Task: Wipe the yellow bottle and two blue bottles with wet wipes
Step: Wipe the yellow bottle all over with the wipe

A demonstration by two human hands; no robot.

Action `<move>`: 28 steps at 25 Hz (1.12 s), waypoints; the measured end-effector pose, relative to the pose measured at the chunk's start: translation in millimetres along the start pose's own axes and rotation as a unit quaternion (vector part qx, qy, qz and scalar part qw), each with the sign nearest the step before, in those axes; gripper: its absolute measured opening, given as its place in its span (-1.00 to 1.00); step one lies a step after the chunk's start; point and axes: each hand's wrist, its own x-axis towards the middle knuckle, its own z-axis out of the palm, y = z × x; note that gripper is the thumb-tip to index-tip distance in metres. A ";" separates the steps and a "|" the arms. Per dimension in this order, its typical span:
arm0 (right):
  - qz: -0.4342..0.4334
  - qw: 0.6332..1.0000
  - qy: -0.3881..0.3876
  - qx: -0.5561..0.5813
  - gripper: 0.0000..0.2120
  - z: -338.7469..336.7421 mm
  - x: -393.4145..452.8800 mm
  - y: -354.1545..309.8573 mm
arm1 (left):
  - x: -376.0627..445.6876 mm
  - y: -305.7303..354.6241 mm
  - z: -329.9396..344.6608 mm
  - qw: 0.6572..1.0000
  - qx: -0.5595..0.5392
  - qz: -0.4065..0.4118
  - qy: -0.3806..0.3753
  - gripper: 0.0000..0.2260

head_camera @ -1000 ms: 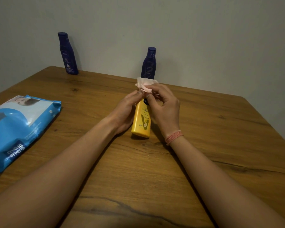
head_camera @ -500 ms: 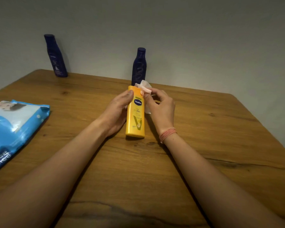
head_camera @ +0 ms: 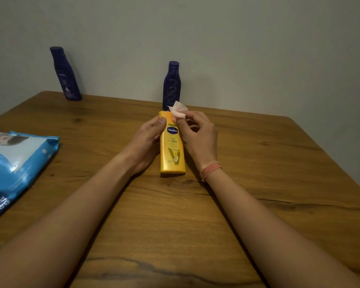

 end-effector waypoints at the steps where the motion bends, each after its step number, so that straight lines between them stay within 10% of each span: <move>1: -0.030 1.000 -0.006 -0.002 -0.80 1.3 -1.2 -1.8 | 0.6 -0.6 0.6 1.000 0.001 0.005 -0.002 -0.67; 16: 0.137 0.963 -0.031 0.228 -0.81 1.1 3.0 6.4 | -0.5 -0.7 2.7 0.996 0.056 0.006 0.067 -0.66; 28: 0.129 0.989 -0.050 0.055 -0.81 2.8 0.5 9.8 | -3.1 2.1 3.6 0.999 0.048 -0.003 0.021 -0.67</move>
